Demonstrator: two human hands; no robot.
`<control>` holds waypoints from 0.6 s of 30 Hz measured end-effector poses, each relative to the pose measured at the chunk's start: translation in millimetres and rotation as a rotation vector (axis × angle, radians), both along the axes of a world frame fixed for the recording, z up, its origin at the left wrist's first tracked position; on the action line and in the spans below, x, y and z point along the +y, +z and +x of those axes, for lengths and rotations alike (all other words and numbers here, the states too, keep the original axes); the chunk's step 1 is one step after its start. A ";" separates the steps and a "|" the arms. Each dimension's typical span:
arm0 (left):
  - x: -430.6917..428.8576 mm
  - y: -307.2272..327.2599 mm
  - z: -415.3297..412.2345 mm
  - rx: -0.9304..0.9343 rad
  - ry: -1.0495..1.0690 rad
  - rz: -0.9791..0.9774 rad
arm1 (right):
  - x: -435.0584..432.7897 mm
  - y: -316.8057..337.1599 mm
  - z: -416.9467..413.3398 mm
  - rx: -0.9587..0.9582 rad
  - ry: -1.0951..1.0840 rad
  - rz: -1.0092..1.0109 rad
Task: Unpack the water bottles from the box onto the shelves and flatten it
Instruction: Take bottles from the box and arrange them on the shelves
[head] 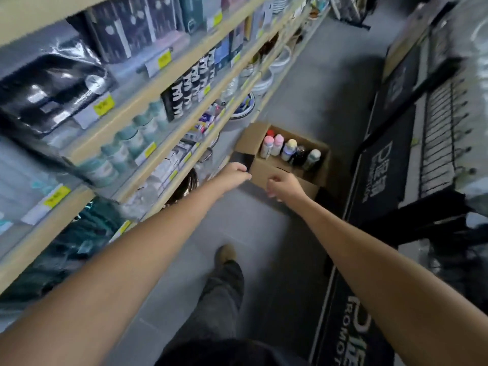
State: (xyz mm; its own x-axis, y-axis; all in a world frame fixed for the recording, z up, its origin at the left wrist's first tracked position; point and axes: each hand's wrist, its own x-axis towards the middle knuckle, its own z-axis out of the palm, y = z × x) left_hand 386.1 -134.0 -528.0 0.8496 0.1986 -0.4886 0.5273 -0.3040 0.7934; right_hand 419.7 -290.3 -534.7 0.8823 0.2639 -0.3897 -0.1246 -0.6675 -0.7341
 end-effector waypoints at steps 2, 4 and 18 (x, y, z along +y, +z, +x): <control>-0.8 -7.0 56.9 0.036 -0.049 -0.019 | 0.3 -6.4 49.0 0.022 -0.037 -0.032; -1.8 -10.9 107.8 0.076 -0.080 -0.028 | -0.7 -8.4 92.4 0.032 -0.068 -0.059; -20.8 -43.9 368.6 0.116 -0.091 -0.104 | -26.6 -49.0 331.0 0.185 -0.236 -0.004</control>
